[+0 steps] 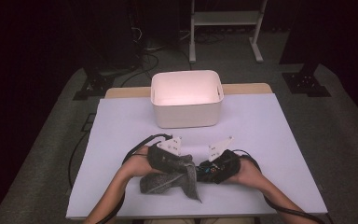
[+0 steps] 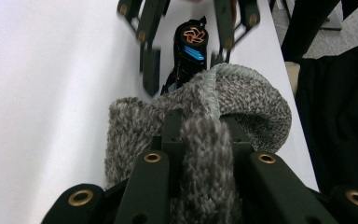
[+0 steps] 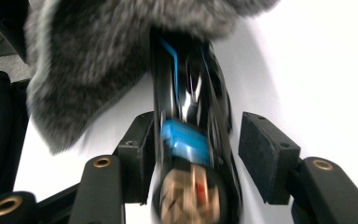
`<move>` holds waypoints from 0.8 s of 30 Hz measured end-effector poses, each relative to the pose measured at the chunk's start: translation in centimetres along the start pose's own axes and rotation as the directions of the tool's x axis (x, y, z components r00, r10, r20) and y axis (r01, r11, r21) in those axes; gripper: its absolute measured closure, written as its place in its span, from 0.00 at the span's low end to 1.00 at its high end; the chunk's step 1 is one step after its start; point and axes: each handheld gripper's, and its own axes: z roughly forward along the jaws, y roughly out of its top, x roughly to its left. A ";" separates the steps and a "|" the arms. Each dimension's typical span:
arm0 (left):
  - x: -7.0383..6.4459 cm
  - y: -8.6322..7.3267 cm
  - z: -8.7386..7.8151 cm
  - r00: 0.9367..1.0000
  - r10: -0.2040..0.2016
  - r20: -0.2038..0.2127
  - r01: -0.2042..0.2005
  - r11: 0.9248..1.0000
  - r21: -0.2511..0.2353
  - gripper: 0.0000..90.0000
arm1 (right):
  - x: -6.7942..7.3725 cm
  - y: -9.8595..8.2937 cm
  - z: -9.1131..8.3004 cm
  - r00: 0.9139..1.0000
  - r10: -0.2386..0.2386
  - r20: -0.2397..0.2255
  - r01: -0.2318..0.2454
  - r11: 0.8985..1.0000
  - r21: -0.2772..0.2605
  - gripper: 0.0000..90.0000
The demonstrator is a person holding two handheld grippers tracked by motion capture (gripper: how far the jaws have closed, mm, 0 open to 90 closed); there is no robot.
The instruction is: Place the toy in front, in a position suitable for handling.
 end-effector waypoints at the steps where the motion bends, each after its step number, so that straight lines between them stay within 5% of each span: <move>1: 0.1 0.1 0.0 1.000 0.006 -0.002 -0.006 1.000 -0.002 0.85 | 0.0 -0.3 -0.4 1.000 0.002 0.006 -0.002 1.000 -0.008 0.51; 7: 0.4 1.3 0.6 1.000 0.021 0.020 -0.020 1.000 -0.019 0.85 | 0.1 -2.4 -1.9 0.999 0.045 0.010 -0.044 0.997 -0.056 0.69; 14: 0.5 4.9 3.6 0.993 0.090 0.071 -0.089 0.996 -0.016 0.85 | 0.6 -2.0 -0.9 1.000 0.009 0.028 -0.008 0.999 -0.037 0.69; 17: 0.5 6.0 5.1 0.989 0.108 0.097 -0.109 0.994 0.004 0.85 | 0.7 -2.2 -0.8 0.999 0.028 0.028 -0.027 0.999 -0.047 0.69; 24: 0.7 4.9 4.5 0.994 0.086 0.071 -0.087 0.996 0.015 0.85 | 0.6 -2.3 -0.8 0.999 0.022 0.037 -0.020 0.999 -0.040 0.69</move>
